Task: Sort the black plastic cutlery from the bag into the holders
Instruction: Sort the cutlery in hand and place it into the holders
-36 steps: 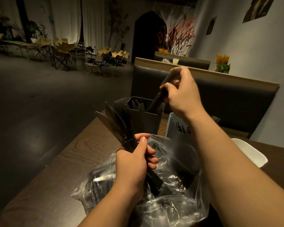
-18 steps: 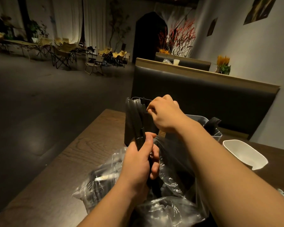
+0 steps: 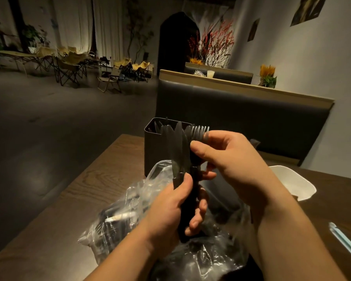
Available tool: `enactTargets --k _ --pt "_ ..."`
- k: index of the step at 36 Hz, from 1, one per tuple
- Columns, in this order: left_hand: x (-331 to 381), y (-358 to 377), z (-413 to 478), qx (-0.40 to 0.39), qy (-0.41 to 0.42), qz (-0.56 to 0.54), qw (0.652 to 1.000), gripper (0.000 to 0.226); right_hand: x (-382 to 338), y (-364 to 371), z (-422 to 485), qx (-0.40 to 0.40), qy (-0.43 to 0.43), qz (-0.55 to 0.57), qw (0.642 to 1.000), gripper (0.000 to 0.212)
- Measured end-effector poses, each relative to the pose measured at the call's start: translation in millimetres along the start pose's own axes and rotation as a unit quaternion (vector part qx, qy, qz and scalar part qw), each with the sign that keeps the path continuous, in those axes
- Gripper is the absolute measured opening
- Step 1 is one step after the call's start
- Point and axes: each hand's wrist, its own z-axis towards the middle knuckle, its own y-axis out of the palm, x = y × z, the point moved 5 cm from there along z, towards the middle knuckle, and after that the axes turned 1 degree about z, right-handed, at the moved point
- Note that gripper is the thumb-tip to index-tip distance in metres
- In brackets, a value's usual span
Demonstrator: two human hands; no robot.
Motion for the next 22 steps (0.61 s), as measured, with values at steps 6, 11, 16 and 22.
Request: enactTargets --k 6,11,16,22 --pt "-1.6 0.0 -0.7 0.027 -0.019 0.059 0.998 0.051 7.3 -10.1 2.6 0.024 -0.024 -0.010 0.999 0.009" --pt "0.0 -6.2 4.0 0.074 0.033 0.038 0.996 0.041 13.1 -14.7 2.1 0.018 -0.017 0.026 0.999 0.013" --pt "0.2 -9.0 4.0 0.089 0.049 0.042 0.994 0.039 19.4 -11.8 3.0 0.028 0.016 0.168 0.985 0.024" --pt "2.4 -11.6 3.7 0.133 0.066 0.043 0.988 0.030 25.9 -8.2 6.3 0.014 0.039 0.233 0.972 0.028"
